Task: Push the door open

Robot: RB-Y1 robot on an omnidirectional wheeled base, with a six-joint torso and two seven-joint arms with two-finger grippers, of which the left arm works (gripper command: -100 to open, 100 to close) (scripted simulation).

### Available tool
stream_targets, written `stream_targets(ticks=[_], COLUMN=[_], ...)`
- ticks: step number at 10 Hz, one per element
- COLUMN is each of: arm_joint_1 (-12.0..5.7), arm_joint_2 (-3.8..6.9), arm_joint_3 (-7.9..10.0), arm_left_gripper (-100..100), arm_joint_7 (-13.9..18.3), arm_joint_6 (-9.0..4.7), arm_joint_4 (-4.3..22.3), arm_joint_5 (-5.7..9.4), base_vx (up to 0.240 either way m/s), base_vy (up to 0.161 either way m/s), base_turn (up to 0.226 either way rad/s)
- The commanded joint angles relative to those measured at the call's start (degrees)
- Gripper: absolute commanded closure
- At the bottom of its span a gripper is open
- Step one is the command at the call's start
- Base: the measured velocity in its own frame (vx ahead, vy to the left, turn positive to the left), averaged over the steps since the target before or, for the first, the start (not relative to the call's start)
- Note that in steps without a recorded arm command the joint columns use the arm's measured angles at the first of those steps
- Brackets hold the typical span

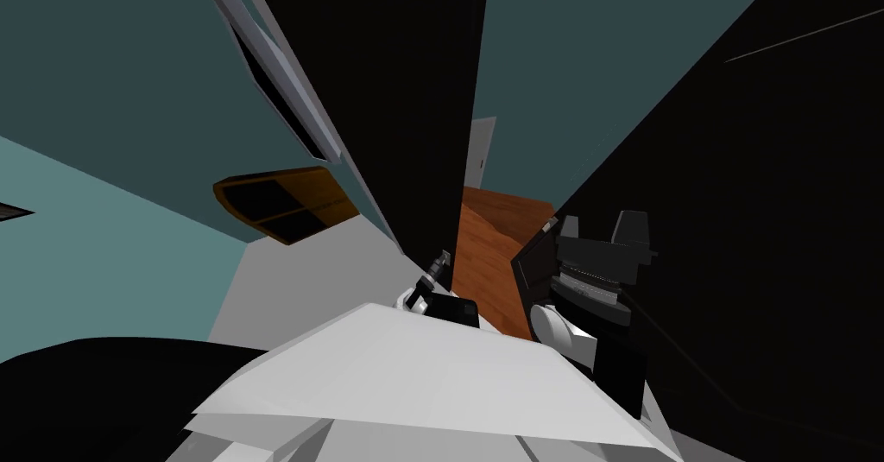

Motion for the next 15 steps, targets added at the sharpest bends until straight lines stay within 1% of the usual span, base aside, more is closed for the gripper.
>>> stream_targets(ticks=[1,2,3,5,8,9,10,11,12,13,14,15], arm_joint_1=[-0.07,-0.23,-0.31,-0.7,-1.07,-1.07,-1.33,-1.33,-1.63,-1.77,-2.08,-1.35], arm_joint_2=[-0.04,0.21,0.25,0.43,0.52,0.52,0.55,0.55,0.54,0.53,0.47,0.6], arm_joint_3=[0.02,0.91,1.17,2.52,3.76,3.76,4.67,4.67,5.67,6.18,7.24,6.07], arm_left_gripper=[100,100,100,100,100,100,100,100,100,100,100,-100], arm_joint_7=[0.0,-0.3,-0.3,-0.7,-1.1,-1.1,-1.4,-1.4,-1.7,-1.8,-2.1,-1.7], arm_joint_6=[-0.17,0.0,-0.01,-0.03,-0.05,-0.05,-0.07,-0.07,-0.09,-0.1,-0.11,0.07], arm_joint_4=[-0.1,0.3,0.4,0.9,1.3,1.3,1.7,1.7,2.0,2.2,2.6,1.9], arm_joint_5=[0.01,0.26,0.33,0.72,1.07,1.07,1.33,1.33,1.61,1.76,2.06,1.79], base_vx=[0.0,0.078,0.132,0.138,0.144,0.07,0.078,0.064,0.099,0.131,0.16,-0.038], base_vy=[0.0,-0.048,-0.103,-0.102,-0.09,-0.05,-0.067,-0.057,-0.058,-0.077,-0.113,-0.051], base_turn=[0.0,0.023,0.034,0.031,0.024,0.0,0.013,0.072,0.072,0.072,0.069,0.051])
